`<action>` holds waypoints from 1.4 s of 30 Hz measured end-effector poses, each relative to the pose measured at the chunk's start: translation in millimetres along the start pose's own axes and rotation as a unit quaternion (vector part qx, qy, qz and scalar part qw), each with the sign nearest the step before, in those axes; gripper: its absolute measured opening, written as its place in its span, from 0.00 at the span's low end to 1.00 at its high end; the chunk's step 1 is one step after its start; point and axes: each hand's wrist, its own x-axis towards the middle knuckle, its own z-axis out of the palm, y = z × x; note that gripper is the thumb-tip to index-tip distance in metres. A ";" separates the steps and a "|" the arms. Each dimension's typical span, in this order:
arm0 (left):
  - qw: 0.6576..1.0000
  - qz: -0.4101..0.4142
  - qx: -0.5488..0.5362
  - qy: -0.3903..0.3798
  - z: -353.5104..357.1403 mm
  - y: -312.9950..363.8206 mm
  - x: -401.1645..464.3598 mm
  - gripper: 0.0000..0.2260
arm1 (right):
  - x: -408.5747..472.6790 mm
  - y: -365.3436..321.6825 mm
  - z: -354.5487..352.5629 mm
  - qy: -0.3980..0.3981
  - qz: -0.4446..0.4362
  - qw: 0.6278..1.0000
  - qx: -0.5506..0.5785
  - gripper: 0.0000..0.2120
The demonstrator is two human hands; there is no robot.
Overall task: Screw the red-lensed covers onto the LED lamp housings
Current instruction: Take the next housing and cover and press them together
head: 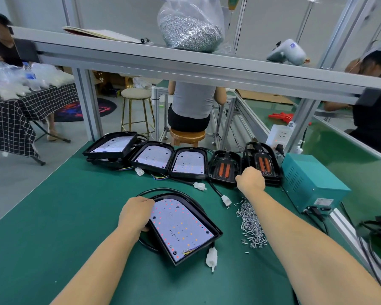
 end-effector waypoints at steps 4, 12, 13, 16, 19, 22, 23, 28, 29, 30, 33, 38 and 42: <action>1.000 -0.006 -0.020 0.015 -1.3 -0.8 1.5 0.14 | -0.8 -3.9 -16.5 0.050 -0.015 0.998 0.036 0.08; 0.992 -0.044 -0.120 0.021 4.7 4.4 -0.9 0.06 | -57.3 -7.1 -51.5 -0.006 -0.196 0.976 0.092 0.12; 0.989 -0.048 -0.142 0.015 5.4 4.7 -0.9 0.05 | -71.2 -7.9 -50.7 -0.023 -0.221 0.971 0.092 0.12; 0.974 -0.073 -0.215 -0.007 5.8 7.1 -6.4 0.05 | -110.2 -6.8 -46.4 -0.070 -0.279 0.954 0.080 0.11; 0.938 -0.111 -0.323 -0.054 4.1 9.1 -13.6 0.14 | -136.6 -0.8 -44.0 -0.112 -0.314 0.940 0.078 0.11; 0.905 -0.132 -0.400 -0.064 5.1 7.4 -15.3 0.17 | -152.1 6.7 -42.2 -0.126 -0.337 0.932 0.048 0.17; 0.896 -0.135 -0.419 -0.057 5.0 6.6 -15.6 0.13 | -155.5 8.8 -41.6 -0.126 -0.340 0.931 0.038 0.19; 0.872 -0.139 -0.469 -0.037 10.6 3.9 -16.0 0.12 | -166.7 12.5 -38.1 -0.098 -0.352 0.931 -0.018 0.19; 0.866 -0.139 -0.478 -0.044 12.1 4.1 -18.0 0.13 | -168.7 12.6 -37.2 -0.083 -0.362 0.927 -0.046 0.18; 0.864 -0.136 -0.483 -0.052 13.7 5.1 -20.4 0.14 | -170.5 12.4 -36.3 -0.069 -0.371 0.924 -0.068 0.17; 0.868 -0.125 -0.475 -0.076 15.3 10.0 -28.3 0.14 | -173.0 12.5 -36.7 -0.059 -0.382 0.919 -0.079 0.09; 0.870 -0.105 -0.478 -0.061 14.7 13.3 -38.2 0.17 | -173.0 11.1 -36.9 -0.059 -0.418 0.905 -0.054 0.11; 0.859 -0.102 -0.500 -0.045 16.5 10.0 -41.7 0.16 | -175.0 7.9 -28.4 -0.017 -0.457 0.877 -0.145 0.08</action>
